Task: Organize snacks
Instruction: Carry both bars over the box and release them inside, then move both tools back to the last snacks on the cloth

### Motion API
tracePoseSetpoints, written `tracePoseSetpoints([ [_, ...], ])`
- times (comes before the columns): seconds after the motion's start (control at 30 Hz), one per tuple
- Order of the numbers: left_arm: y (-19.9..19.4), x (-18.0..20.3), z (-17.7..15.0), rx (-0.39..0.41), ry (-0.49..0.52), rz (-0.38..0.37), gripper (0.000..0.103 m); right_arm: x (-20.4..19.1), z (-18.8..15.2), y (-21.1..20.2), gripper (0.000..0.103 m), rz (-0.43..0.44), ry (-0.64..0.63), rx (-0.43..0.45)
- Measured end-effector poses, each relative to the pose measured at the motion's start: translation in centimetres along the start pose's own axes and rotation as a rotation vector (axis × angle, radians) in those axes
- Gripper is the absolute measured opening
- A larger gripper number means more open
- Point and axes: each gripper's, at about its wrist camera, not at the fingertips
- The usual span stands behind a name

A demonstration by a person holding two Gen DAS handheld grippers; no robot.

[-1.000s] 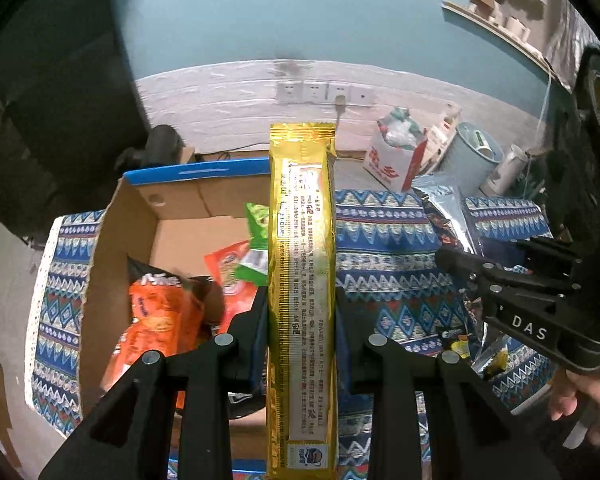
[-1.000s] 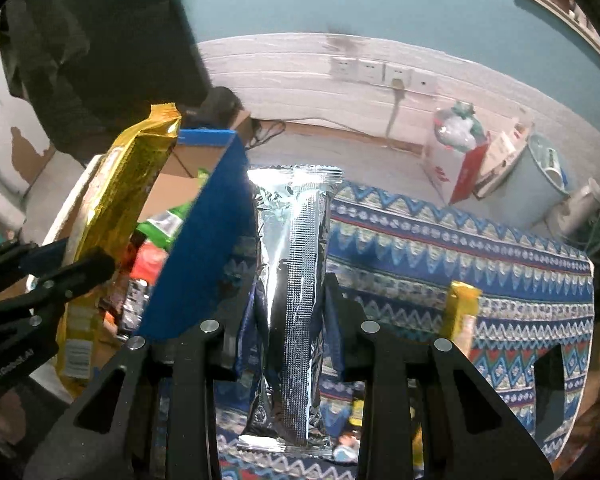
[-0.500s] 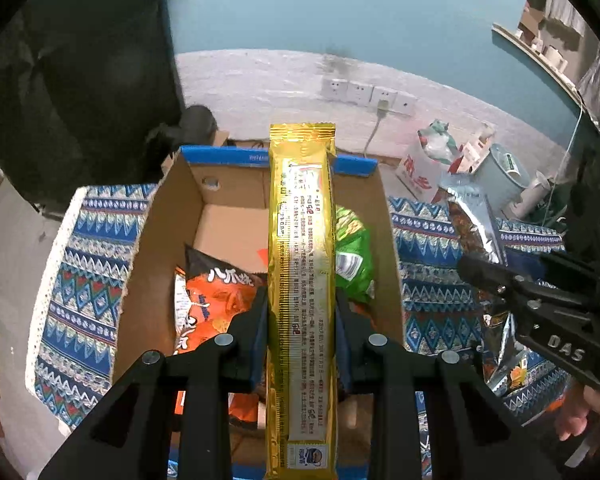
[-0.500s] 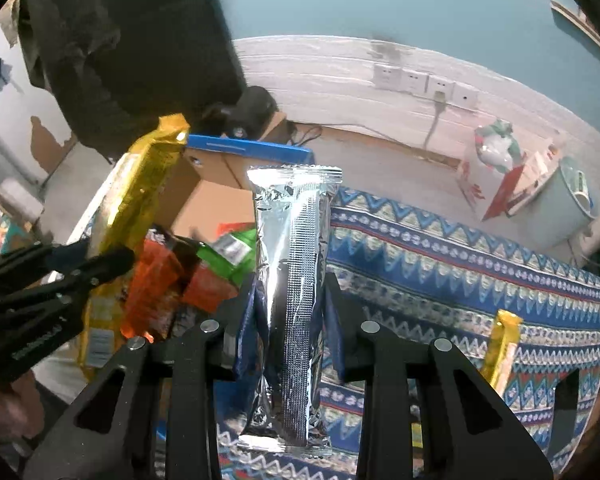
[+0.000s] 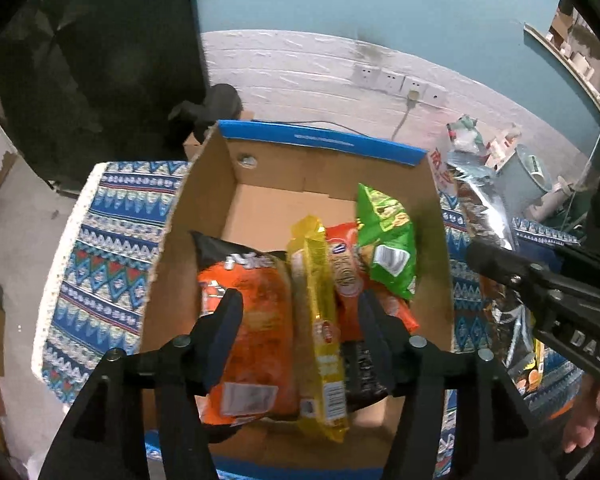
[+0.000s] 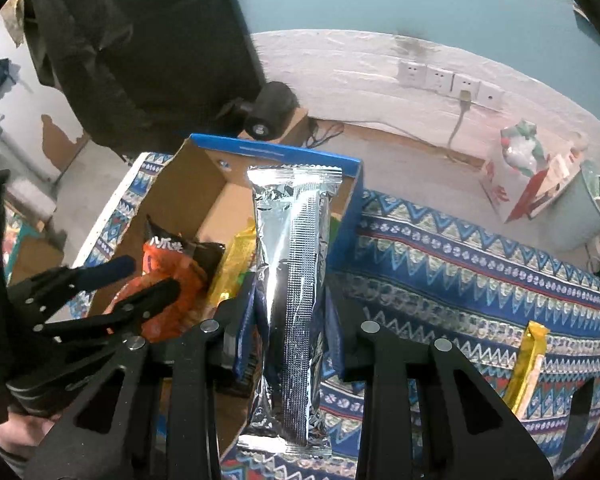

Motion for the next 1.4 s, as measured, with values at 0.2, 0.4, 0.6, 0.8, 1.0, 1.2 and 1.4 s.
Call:
tracePoseSetpoints([
  [0.2, -1.2, -1.7, 0.3, 0.021, -0.002, 0.042, 0.066, -1.5, 0.6, 1.8, 0.030, 0.019, -0.014, -0.030],
  [0.4, -1.5, -3.1, 0.1, 0.016, 0.000, 0.058, 0.070, -3.0, 1.0, 3.5, 0.030, 0.036, -0.036, -0.057],
  [0.6, -1.7, -4.3, -0.1, 0.008, -0.026, 0.061, 0.070, -4.1, 1.3, 4.2, 0.030, 0.077, -0.041, -0.068],
  [0.8, -2.4, -4.3, -0.2, 0.020, -0.038, 0.043, 0.070, -4.3, 1.2, 3.4, 0.049, 0.066, -0.049, -0.051],
  [1.0, -2.3, -2.7, -0.6, 0.016, 0.004, 0.037, 0.070, -3.5, 0.9, 1.8, 0.066, 0.011, -0.066, -0.030],
  [1.2, -2.3, -0.9, -1.1, 0.008, 0.042, 0.019, 0.070, -1.5, -0.3, 0.3, 0.071, -0.038, -0.049, -0.034],
  [1.4, -2.2, 1.8, -2.0, -0.005, 0.100, 0.004, 0.071, 1.2, -2.2, -1.0, 0.071, -0.075, -0.022, -0.043],
])
Point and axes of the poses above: each gripper's, at about its wrist camera, not at the fingertips, and y roughly the way its jaws point, x to its right, z to its top, and after that the axes turned 10 degrees about -y, right-handed
